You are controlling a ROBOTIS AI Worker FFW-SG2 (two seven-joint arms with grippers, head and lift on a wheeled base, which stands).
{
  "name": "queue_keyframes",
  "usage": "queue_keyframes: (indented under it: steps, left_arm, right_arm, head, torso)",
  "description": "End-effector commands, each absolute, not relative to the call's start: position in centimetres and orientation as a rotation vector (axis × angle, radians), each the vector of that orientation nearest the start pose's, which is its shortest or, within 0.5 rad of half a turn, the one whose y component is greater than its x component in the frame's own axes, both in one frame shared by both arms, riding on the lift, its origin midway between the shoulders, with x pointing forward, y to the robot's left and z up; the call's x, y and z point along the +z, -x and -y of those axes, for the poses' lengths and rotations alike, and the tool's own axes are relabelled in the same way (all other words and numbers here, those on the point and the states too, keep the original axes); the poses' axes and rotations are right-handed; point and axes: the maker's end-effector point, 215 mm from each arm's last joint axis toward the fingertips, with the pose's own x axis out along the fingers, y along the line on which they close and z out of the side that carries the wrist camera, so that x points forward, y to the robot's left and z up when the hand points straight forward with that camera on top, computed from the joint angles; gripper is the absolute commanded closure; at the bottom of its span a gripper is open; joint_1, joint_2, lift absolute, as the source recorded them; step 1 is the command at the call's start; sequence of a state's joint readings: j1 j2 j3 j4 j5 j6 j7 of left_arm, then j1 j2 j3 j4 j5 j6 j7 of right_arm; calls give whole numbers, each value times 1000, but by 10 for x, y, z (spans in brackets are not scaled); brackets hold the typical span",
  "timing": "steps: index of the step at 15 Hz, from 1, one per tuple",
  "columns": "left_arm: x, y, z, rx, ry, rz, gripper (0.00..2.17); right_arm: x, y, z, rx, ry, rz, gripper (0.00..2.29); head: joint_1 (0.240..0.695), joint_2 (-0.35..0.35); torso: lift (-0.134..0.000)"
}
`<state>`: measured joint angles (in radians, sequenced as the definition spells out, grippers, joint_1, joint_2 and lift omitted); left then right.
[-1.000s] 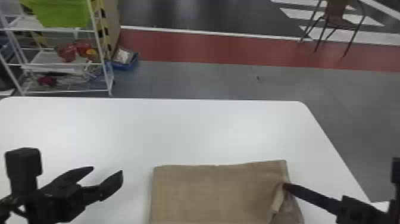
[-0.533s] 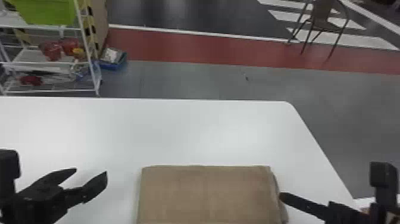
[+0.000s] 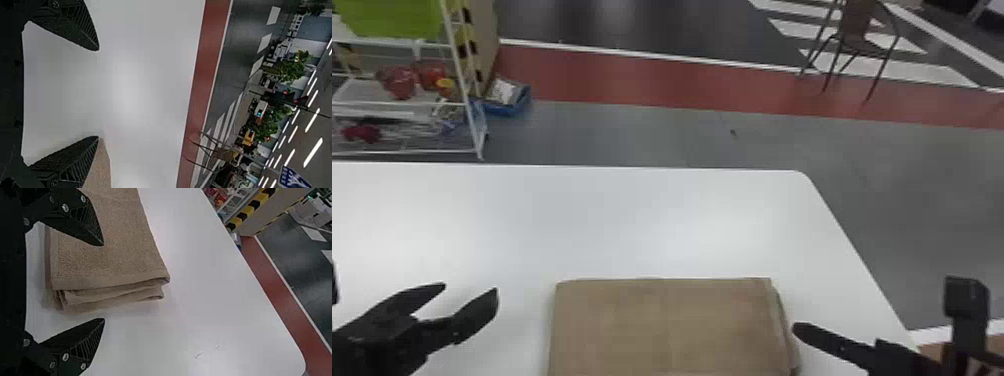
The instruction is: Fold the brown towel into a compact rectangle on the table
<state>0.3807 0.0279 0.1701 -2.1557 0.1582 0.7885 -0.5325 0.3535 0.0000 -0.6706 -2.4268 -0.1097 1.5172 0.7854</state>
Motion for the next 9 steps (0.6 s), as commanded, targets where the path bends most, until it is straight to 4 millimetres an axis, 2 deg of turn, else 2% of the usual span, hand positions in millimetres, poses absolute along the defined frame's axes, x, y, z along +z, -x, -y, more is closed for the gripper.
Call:
queue_keyframes:
  steps: [1,2,3,4,5,6,8,9]
  left_arm:
    - [-418,-418,-179,-445,252,-520,83]
    - [-419,-416,-175,-454,254,-523,83]
    - [-418,-414,-170,-463,256,-516,90]
    - [-414,-413,-167,-471,249,-496,90]
    - [-411,-412,-165,-477,250,-489,90]
    - [-407,-409,-162,-488,261,-484,87]
    - [-399,-404,-147,-522,277,-468,90]
    - [-399,-400,-137,-541,282,-471,184]
  right_arm:
    - [-400,-332,356,145,-464,-734,390]
    - [-395,-340,361,154,-449,-692,556]
    - [-390,-346,366,163,-445,-653,977]
    - [-385,-350,371,167,-443,-616,1578]
    - [-380,-356,377,170,-430,-578,1899]
    - [-376,-362,383,168,-404,-543,2020]
    - [-384,-366,393,155,-392,-527,2020]
    - [-388,-366,395,155,-394,-523,2017]
  head:
    - [695,-243]
    - [695,-248]
    - [695,-254]
    - [695,-263]
    - [695,-273]
    - [695,-290]
    - [695,-308]
    - [695,-319]
  torso:
    - [-122]
    - [-122]
    - [-122]
    - [-122]
    - [-122]
    - [-122]
    - [-122]
    - [-122]
